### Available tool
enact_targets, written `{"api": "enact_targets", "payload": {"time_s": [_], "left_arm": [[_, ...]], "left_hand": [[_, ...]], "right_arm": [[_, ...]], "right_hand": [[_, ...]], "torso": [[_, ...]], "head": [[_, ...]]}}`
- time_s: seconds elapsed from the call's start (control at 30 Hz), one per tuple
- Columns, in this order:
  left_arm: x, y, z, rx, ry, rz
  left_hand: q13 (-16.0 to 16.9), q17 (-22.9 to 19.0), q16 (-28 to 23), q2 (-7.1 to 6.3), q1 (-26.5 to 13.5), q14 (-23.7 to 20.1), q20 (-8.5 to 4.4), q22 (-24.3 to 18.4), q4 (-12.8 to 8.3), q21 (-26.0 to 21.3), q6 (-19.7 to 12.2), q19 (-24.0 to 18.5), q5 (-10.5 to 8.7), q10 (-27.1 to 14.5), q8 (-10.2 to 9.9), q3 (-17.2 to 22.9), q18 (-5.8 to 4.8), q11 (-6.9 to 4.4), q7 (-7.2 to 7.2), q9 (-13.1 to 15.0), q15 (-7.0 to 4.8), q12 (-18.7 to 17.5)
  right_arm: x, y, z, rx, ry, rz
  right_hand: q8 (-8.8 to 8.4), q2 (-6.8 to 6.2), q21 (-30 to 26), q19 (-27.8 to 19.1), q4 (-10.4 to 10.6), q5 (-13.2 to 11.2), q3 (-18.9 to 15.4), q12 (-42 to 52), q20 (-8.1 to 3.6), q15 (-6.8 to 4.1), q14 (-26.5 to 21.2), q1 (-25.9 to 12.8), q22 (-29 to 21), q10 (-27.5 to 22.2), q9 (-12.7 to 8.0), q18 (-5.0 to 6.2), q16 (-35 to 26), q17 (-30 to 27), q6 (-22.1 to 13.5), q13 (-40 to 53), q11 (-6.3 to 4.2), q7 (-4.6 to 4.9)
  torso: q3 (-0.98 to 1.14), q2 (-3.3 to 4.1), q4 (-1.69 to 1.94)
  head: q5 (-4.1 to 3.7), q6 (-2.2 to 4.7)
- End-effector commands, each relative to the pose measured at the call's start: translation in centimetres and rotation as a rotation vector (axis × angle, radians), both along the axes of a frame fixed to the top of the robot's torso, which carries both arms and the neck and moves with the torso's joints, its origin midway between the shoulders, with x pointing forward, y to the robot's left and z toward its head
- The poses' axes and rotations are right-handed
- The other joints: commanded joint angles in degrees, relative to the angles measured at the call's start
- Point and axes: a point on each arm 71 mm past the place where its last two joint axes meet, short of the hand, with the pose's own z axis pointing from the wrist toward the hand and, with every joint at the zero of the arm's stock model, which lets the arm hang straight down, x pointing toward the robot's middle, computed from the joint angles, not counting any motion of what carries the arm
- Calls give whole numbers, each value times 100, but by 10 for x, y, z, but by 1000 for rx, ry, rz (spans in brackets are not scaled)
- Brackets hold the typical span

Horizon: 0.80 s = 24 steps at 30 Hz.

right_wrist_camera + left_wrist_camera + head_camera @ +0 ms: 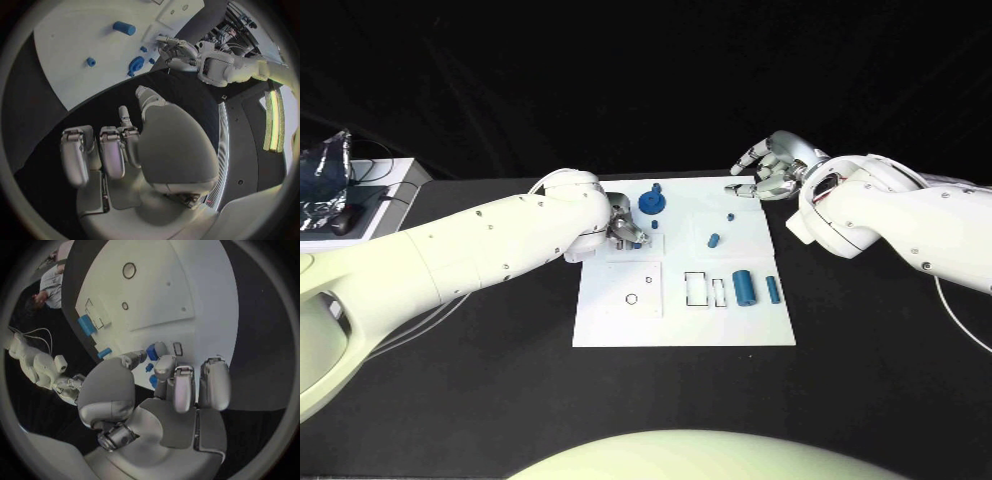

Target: Assemble the parts on the task board

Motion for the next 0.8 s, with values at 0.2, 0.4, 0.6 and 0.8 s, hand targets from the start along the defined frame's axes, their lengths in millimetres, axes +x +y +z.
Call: {"api": "enact_targets", "payload": {"time_s": [0.2,0.4,0.6,0.8], "left_arm": [[-5,3,-13,43,49,-9],[-6,3,-11,38,38,-8],[-8,2,-5,15,29,-15],[-8,0,14,-47,4,-10]], "left_hand": [[1,1450,-17,-72,59,599,4,8,54,-25,8,44,-24,-33,-83,-167,-51,-10,21,-5,-4,17],[23,1458,-12,-110,34,601,-2,7,104,-30,21,44,-61,-20,-86,-453,-50,-17,12,-1,-11,32],[21,1458,-12,-111,7,601,-6,5,108,-32,23,44,-113,-20,-90,-577,-50,-21,7,-1,-14,31],[-8,1441,-23,-110,6,596,-6,-6,107,-39,22,38,-118,-33,-91,-591,-47,-21,7,-1,-15,11]], "right_arm": [[-1,1,0,-9,-1,12],[-1,0,0,-9,-1,11],[-1,0,0,-9,-2,10],[0,-1,-1,-10,-1,9]], "right_hand": [[19,-23,-29,505,-2,17,54,-2,-21,-16,587,-74,1357,166,8,-28,-2,1424,-44,1099,-13,-5],[19,-23,-29,505,-2,17,54,-2,-21,-16,587,-74,1357,166,8,-28,-2,1424,-44,1099,-13,-5],[19,-23,-29,505,-2,17,54,-2,-21,-16,587,-74,1357,166,8,-28,-2,1424,-44,1099,-13,-5],[19,-23,-29,505,-2,17,54,-2,-21,-16,587,-74,1357,166,8,-28,-2,1424,-44,1099,-13,-5]], "torso": [[-2,-3,1],[-2,-1,0],[-4,-11,4],[-9,-17,5]], "head": [[6,10],[3,33],[-3,59],[-1,104]]}}
